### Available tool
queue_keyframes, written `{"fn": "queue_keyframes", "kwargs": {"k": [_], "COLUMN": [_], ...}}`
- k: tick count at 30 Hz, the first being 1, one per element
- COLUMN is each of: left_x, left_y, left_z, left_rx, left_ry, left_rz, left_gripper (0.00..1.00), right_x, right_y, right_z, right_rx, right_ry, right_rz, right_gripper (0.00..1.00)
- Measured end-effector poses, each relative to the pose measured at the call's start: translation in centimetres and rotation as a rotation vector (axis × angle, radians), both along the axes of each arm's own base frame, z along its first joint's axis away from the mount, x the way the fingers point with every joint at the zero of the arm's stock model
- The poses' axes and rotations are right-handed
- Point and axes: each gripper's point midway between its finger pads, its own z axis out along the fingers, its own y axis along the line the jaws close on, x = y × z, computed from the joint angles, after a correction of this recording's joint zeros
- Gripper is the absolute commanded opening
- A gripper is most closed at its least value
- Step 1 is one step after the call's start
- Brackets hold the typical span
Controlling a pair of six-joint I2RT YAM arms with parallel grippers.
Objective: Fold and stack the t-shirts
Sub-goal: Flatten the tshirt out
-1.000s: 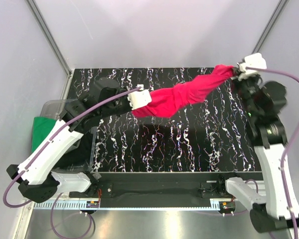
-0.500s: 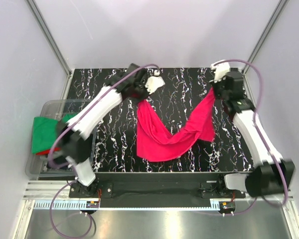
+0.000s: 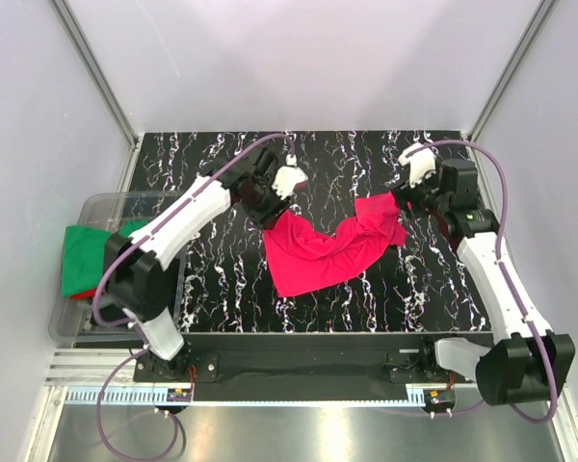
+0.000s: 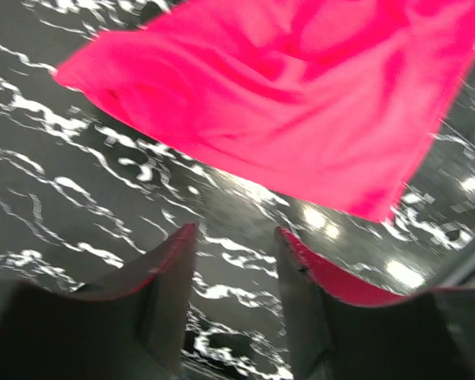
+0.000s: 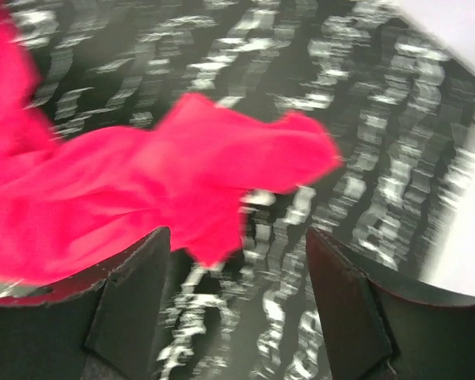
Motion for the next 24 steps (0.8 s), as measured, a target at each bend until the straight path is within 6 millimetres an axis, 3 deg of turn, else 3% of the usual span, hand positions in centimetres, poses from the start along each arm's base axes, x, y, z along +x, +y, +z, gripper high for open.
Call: {"fn": "queue_keyframes", "kwargs": {"k": [4,8,11,13,17,21,24], "left_x": [-3.1,-5.9,-6.9,-7.2,-7.6,-7.8,-7.7], "left_y": [0.2,0.5,0.7,0.7,1.0,1.2,1.3], "left_z": [-0.5,-3.3,-4.3,-4.5,-4.5,-4.0,-3.7], "left_rx": [-0.046,-0.029,-0.014,-0.011,-0.012,-0.017,-0.019], "left_ry": [0.063,0.173,0.209,0.214,0.213,0.199,0.187], "left_rz": [-0.022,-0.032,-0.035,-0.037,-0.035,-0.033,-0.032], "left_gripper": [0.43,0.42,0.42,0.42,0.42,0.42,0.42], "right_x": [0.3,3.3,5.1,6.2,8.9,10.6,11.6], "right_y": [2.7,3.7,4.0,4.2,5.3,7.6,9.6], "right_z": [-3.2,-9.6,-12.7,-13.3,-12.3,-11.7,-12.8], "right_rx": [0.071,0.103,0.107,0.109,0.108,0.097,0.073], "right_ry": [0.126,0.339,0.436,0.458,0.43,0.403,0.415], "right_rz": [0.126,0.144,0.142,0.143,0.163,0.206,0.233], "right_gripper": [0.74,0.73,0.71,0.71,0.71,0.7,0.69]}}
